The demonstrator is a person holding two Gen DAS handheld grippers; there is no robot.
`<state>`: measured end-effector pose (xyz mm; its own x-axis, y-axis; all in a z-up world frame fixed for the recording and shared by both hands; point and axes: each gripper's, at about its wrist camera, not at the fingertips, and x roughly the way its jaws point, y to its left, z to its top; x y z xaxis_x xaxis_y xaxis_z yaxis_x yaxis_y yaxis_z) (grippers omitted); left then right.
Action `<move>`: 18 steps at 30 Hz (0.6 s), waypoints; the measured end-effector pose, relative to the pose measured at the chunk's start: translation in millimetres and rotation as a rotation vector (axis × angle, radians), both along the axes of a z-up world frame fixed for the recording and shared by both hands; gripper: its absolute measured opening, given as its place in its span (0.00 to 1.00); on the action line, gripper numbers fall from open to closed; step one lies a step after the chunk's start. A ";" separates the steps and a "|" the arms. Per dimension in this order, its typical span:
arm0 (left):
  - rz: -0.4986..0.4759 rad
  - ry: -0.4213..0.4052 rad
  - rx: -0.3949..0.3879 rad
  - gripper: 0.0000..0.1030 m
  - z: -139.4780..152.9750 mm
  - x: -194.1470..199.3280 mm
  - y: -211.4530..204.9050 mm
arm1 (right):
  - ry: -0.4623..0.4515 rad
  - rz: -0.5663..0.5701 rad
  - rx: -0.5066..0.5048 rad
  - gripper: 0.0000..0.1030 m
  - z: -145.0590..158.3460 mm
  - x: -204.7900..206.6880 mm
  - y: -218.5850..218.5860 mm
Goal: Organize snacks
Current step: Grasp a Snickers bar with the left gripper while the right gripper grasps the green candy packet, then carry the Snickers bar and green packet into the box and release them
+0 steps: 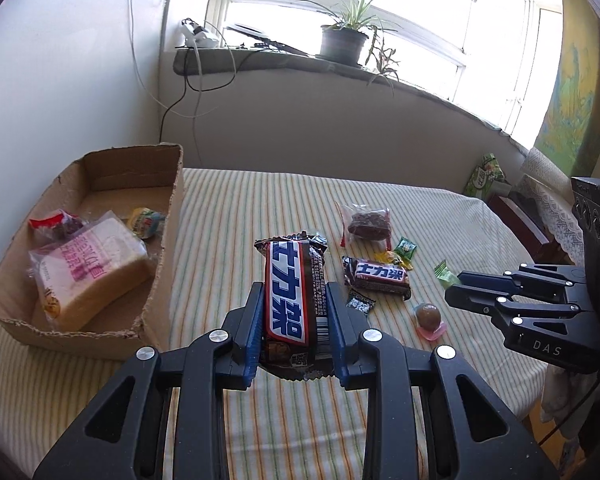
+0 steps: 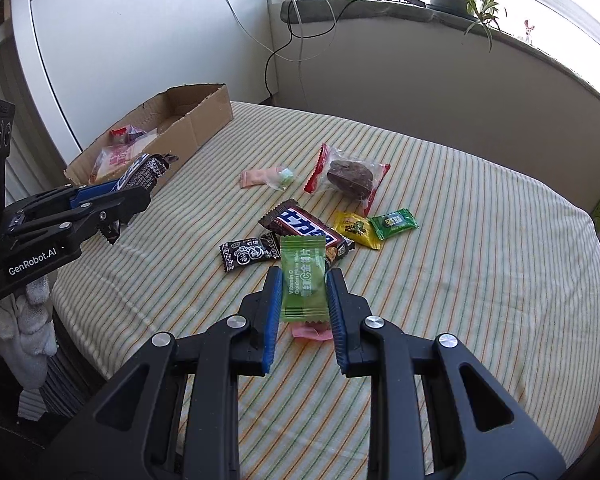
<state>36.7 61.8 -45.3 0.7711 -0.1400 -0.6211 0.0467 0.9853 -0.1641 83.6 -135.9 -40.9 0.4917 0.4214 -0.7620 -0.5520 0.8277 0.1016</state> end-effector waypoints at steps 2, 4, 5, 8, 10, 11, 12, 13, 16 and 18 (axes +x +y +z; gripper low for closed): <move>0.019 -0.014 0.016 0.26 3.9 -0.8 6.4 | -0.010 0.016 0.003 0.23 4.9 3.6 7.7; 0.037 -0.027 0.022 0.26 7.5 -1.5 13.8 | -0.026 0.030 0.003 0.23 10.8 8.3 16.1; 0.046 -0.031 0.022 0.26 9.0 -1.9 18.0 | -0.033 0.038 0.006 0.23 13.9 10.8 20.6; 0.072 -0.043 0.030 0.26 12.3 -3.4 29.4 | -0.046 0.064 0.011 0.23 21.4 20.0 36.0; 0.088 -0.046 0.029 0.26 13.3 -4.8 37.8 | -0.056 0.080 0.011 0.23 25.6 26.5 47.4; 0.098 -0.047 0.031 0.26 13.7 -5.8 41.7 | -0.058 0.089 0.013 0.23 27.5 29.8 53.1; 0.107 -0.048 0.033 0.26 13.7 -6.4 45.9 | -0.060 0.098 0.015 0.23 29.5 33.2 58.7; 0.117 -0.047 0.034 0.26 13.3 -7.0 50.7 | -0.064 0.106 0.016 0.23 31.0 36.3 64.0; 0.147 -0.048 0.030 0.26 12.2 -7.9 64.5 | -0.073 0.125 0.017 0.23 34.9 44.8 80.7; 0.166 -0.047 0.031 0.26 12.3 -8.6 72.0 | -0.073 0.139 0.020 0.23 36.6 50.9 92.7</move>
